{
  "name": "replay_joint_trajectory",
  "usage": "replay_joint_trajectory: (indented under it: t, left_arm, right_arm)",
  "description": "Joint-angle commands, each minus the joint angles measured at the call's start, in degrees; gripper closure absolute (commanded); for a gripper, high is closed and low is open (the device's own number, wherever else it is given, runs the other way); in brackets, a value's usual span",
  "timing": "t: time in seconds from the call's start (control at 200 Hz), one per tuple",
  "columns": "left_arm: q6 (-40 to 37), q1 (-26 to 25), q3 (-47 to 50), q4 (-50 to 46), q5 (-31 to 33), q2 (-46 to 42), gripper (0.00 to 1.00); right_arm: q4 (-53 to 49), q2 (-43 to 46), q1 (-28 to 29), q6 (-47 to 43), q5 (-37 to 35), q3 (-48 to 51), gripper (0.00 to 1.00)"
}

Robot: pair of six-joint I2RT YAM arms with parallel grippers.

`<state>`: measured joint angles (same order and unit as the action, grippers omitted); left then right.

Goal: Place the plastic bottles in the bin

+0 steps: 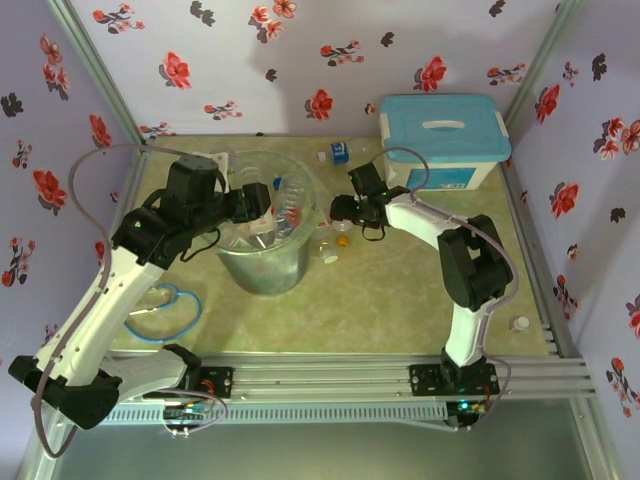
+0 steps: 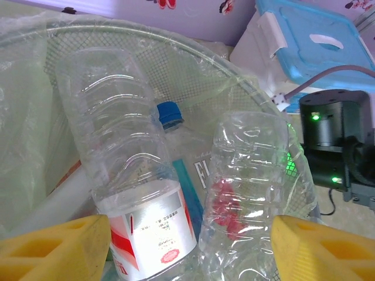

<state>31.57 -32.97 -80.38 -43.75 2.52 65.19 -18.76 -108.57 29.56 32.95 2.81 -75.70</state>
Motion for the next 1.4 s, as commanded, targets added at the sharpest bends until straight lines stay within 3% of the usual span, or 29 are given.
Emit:
replay_joint_trajectory:
  t: [0.0,0.23,0.68,1.015,1.185,1.395]
  left_arm:
    - [0.2,0.4,0.9,1.6,0.6,-1.3,0.27]
    - [0.7,0.5,1.2,2.8,-0.5,-1.3,0.27]
    - [1.9,0.4,0.8,5.8,-3.1,0.3,0.27]
    - [1.6,0.5,0.8,5.9,-3.4,0.7,0.27]
    - [1.1,0.6,0.7,5.9,-3.0,0.8,0.26]
    - [0.9,1.6,1.0,5.2,-2.7,-0.2,0.26]
  right_arm:
    - [0.8,-3.0,0.3,1.0,0.2,-2.1,0.21]
    - [1.1,-5.6,0.2,1.1,-0.5,-2.1,0.28]
    - [1.0,2.3,-2.3,-1.0,-2.0,2.5,0.41]
    - [-3.2,6.6,-1.7,-7.3,-4.5,3.2,0.02]
    - [-2.4,10.2,1.5,-10.0,-2.8,4.1,0.04]
    - [0.8,8.5,3.9,-8.2,6.4,3.8,0.15]
